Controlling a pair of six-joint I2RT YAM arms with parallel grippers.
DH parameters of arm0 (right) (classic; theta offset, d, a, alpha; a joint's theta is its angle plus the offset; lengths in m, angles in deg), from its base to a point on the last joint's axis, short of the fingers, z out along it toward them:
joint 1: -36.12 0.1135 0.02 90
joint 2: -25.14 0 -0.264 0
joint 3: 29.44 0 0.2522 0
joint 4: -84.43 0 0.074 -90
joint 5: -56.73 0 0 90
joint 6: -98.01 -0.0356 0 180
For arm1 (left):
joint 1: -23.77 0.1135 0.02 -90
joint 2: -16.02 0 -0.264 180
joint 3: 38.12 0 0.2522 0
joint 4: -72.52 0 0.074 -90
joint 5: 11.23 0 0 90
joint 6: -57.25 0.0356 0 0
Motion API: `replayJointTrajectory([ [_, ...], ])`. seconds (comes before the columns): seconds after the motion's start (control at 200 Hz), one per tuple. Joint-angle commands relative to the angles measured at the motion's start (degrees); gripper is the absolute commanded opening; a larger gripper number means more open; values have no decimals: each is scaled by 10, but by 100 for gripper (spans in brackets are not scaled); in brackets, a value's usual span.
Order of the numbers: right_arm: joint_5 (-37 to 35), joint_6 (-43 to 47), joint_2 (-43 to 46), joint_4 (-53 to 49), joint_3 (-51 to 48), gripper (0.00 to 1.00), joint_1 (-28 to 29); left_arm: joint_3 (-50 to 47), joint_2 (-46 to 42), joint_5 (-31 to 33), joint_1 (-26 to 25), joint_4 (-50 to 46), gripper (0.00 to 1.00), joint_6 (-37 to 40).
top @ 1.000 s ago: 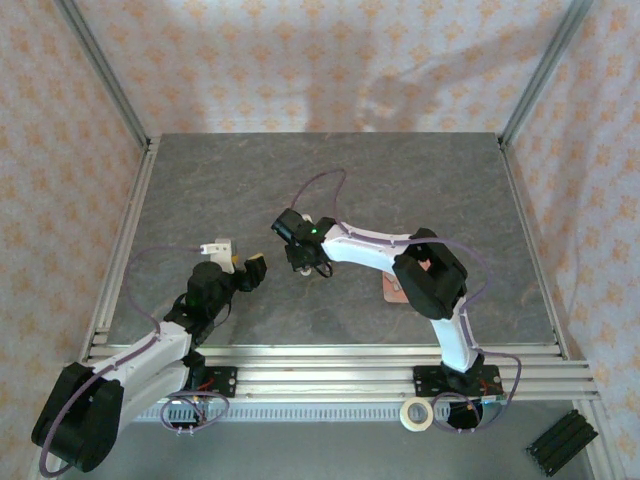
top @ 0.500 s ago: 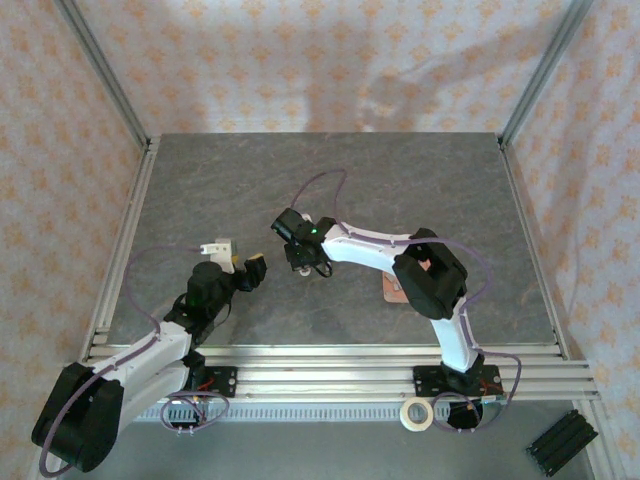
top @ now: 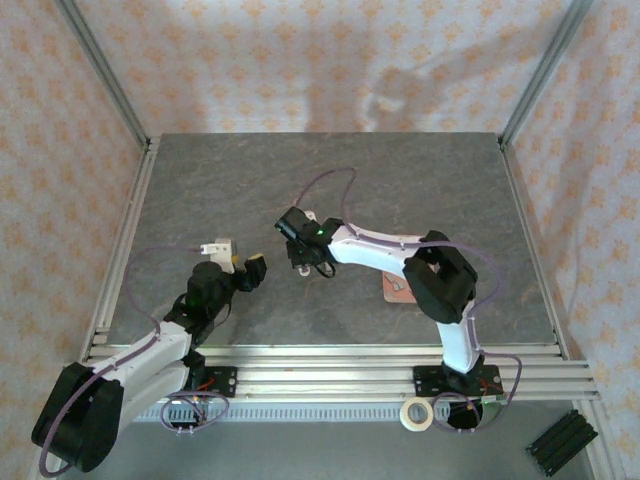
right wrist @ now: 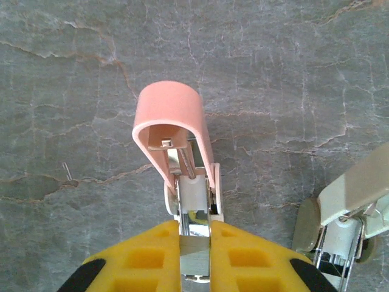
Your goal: Load the staples into the stapler
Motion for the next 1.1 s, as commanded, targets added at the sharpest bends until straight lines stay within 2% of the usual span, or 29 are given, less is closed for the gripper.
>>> replayJointTrajectory([
  [0.0, -21, -20, 16, 24, -16, 15, 1, -3, -4, 2, -4, 4, 75, 17],
  [1.096, -44, -14, 19, 60, -22, 15, 7, 15, 47, -17, -4, 34, 75, 14],
])
